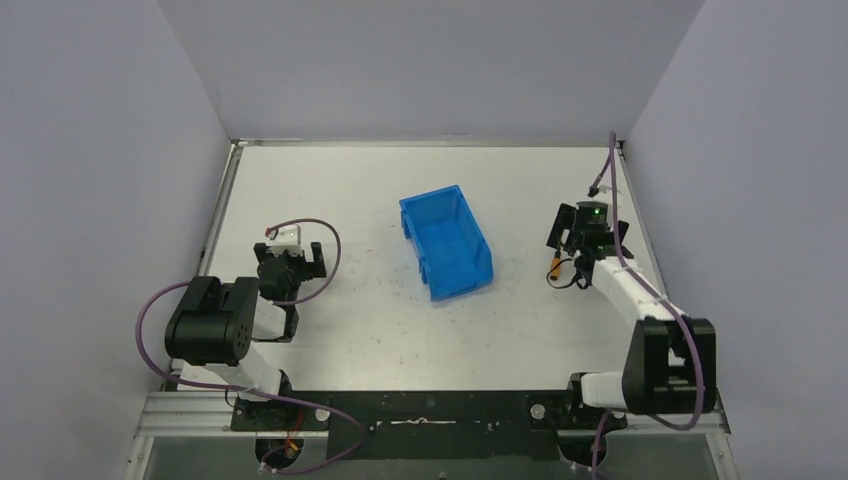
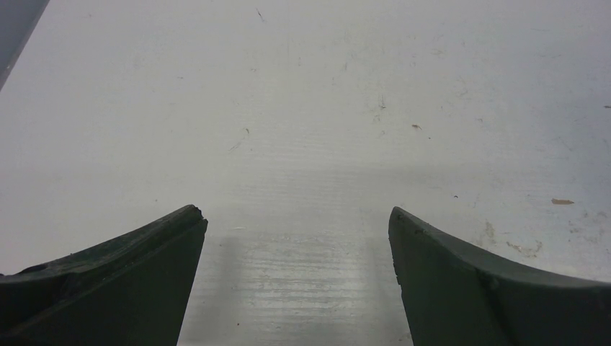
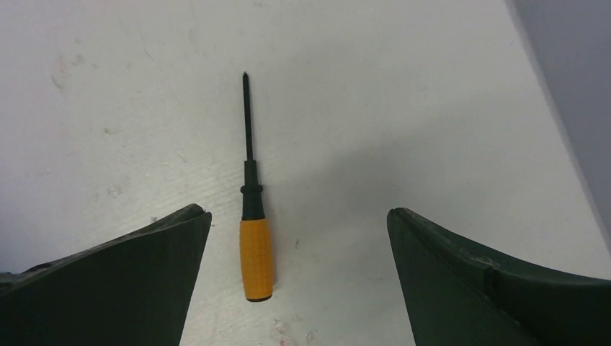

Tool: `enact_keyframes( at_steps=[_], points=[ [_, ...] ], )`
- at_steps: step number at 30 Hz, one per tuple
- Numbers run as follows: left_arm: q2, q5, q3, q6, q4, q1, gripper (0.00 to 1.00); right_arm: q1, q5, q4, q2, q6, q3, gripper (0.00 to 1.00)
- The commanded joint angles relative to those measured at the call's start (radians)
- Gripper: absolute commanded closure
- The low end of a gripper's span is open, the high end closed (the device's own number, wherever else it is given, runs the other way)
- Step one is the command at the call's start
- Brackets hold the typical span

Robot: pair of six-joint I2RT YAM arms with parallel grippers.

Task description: Put the screwdriver in the bin

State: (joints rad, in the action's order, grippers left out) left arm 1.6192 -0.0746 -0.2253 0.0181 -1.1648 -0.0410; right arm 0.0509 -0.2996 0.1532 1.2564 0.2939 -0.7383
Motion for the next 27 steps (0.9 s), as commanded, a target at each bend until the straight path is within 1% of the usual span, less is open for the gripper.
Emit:
enact_keyframes(
  at_steps=[1,3,6,8,10,14,15,17,18,21,25,27],
  points=[
    [-0.007,-0.008,-0.020,0.007,-0.062,0.004,0.03,-0.099,0.318,0.085,0.182,-0.030,-0.070,0.00],
    [-0.008,-0.008,-0.021,0.007,-0.061,0.004,0.03,-0.100,0.364,0.086,0.283,-0.045,-0.102,0.01],
    [-0.007,-0.007,-0.020,0.007,-0.061,0.004,0.03,-0.099,0.357,0.084,0.376,-0.055,-0.132,0.06],
    [-0.008,-0.008,-0.020,0.007,-0.061,0.004,0.03,-0.099,0.344,0.082,0.417,-0.061,-0.142,0.11],
    [-0.008,-0.008,-0.020,0.006,-0.062,0.004,0.03,-0.099,0.337,0.083,0.444,-0.066,-0.147,0.19],
    [-0.008,-0.009,-0.021,0.006,-0.060,0.004,0.03,-0.093,0.334,0.093,0.451,-0.071,-0.140,0.66],
    [-0.007,-0.008,-0.022,0.005,-0.061,0.004,0.03,-0.090,0.331,0.100,0.441,-0.074,-0.138,0.77],
    [-0.007,-0.008,-0.021,0.006,-0.061,0.004,0.03,-0.083,0.323,0.120,0.409,-0.078,-0.141,0.95],
    [-0.006,-0.008,-0.021,0.006,-0.060,0.004,0.03,-0.079,0.316,0.136,0.389,-0.080,-0.147,1.00],
    [-0.007,-0.008,-0.022,0.006,-0.059,0.004,0.03,-0.058,0.290,0.191,0.320,-0.089,-0.184,1.00],
    [-0.006,-0.008,-0.021,0.006,-0.059,0.004,0.03,0.024,0.252,0.266,0.208,-0.107,-0.261,1.00],
    [-0.007,-0.008,-0.021,0.006,-0.060,0.004,0.03,0.087,0.234,0.292,0.157,-0.114,-0.317,1.00]
  ],
)
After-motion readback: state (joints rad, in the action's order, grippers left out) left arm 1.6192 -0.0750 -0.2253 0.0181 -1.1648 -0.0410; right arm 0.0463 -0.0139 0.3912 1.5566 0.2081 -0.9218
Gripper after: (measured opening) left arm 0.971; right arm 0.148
